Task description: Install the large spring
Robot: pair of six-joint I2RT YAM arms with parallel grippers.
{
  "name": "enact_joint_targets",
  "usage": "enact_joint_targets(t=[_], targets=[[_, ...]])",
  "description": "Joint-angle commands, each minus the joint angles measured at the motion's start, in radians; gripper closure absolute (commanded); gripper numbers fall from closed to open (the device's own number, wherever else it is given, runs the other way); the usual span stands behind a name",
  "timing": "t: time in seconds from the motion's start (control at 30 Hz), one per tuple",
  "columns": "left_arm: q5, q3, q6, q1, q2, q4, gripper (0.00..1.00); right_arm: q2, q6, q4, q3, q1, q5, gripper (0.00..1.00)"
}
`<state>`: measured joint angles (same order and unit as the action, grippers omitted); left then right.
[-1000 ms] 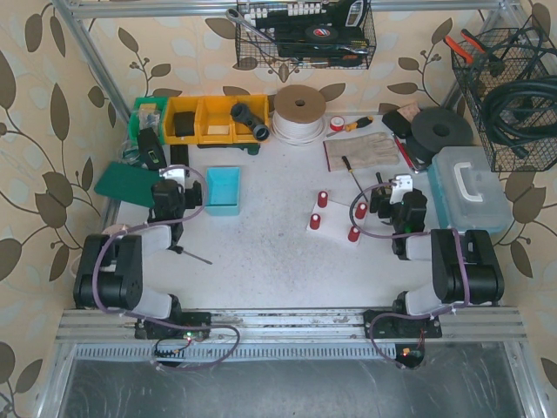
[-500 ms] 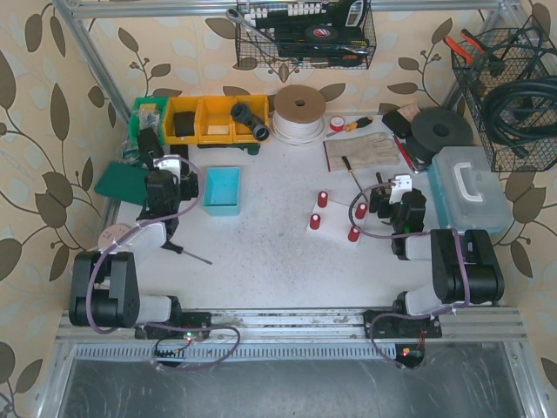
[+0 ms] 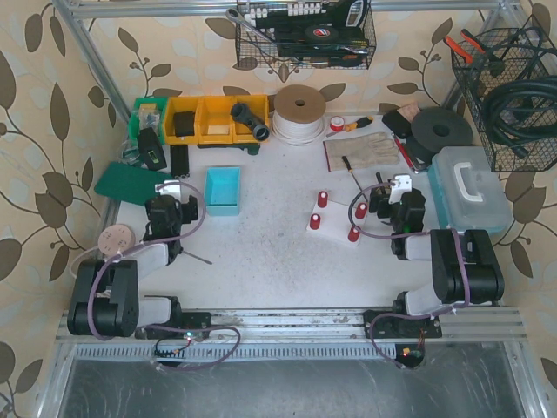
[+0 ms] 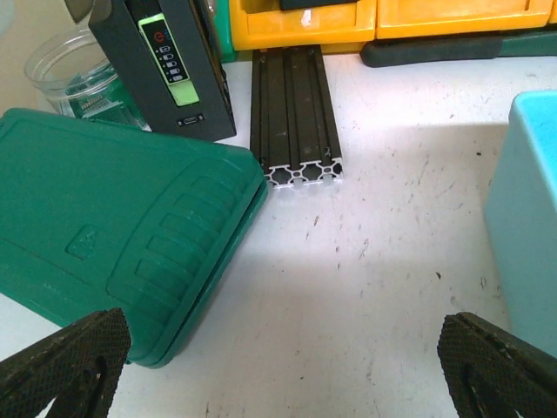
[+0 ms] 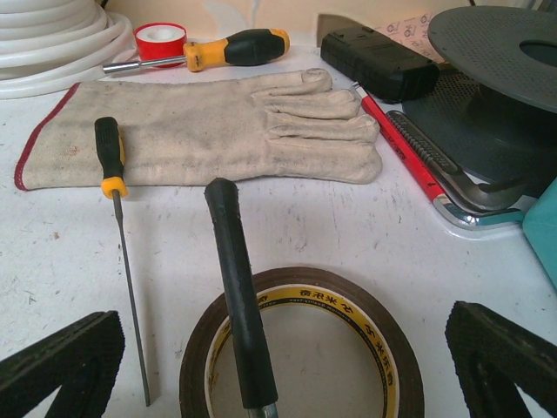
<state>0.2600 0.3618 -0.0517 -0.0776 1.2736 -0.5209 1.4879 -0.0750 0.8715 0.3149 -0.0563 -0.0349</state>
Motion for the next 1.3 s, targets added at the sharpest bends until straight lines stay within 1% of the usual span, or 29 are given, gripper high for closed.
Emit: enact_joint_targets(t=[0.0,0.07,0.2,0.27,0.3,0.33,0.4,0.47,0.67,1.27], targets=[[0.074,-0.049,-0.008,0.006,0.024,-0.218,0.01,0.007,0.0,0.007,0.026,0.006,-0.011,0.0],[0.102,-0.043,0.009,0.007,0.058,-0.228,0.02,0.009,0.0,0.006,0.027,0.007,-0.013,0.0],[0.079,-0.066,0.0,0.006,0.173,-0.359,0.01,0.009,-0.001,0.001,0.029,0.009,-0.018,0.0],[0.111,-0.061,0.002,0.007,0.227,-0.402,0.01,0.01,-0.003,0.0,0.03,0.013,-0.023,0.0],[0.137,-0.041,0.028,0.01,0.228,-0.357,0.02,0.01,-0.004,-0.003,0.032,0.016,-0.028,0.0],[0.141,-0.002,0.043,0.022,0.225,-0.269,0.01,0.01,-0.006,-0.004,0.033,0.02,-0.037,0.0],[0.14,-0.005,0.037,0.024,0.232,-0.292,0.02,0.011,-0.01,-0.011,0.037,0.029,-0.052,0.0],[0.139,-0.002,0.042,0.024,0.225,-0.272,0.01,0.011,-0.013,-0.013,0.038,0.033,-0.06,0.0],[0.138,-0.011,0.042,0.024,0.216,-0.28,0.01,0.011,-0.028,-0.031,0.049,0.05,-0.076,0.0],[0.138,-0.006,0.04,0.022,0.22,-0.275,0.02,0.012,-0.029,-0.032,0.049,0.053,-0.08,0.0]])
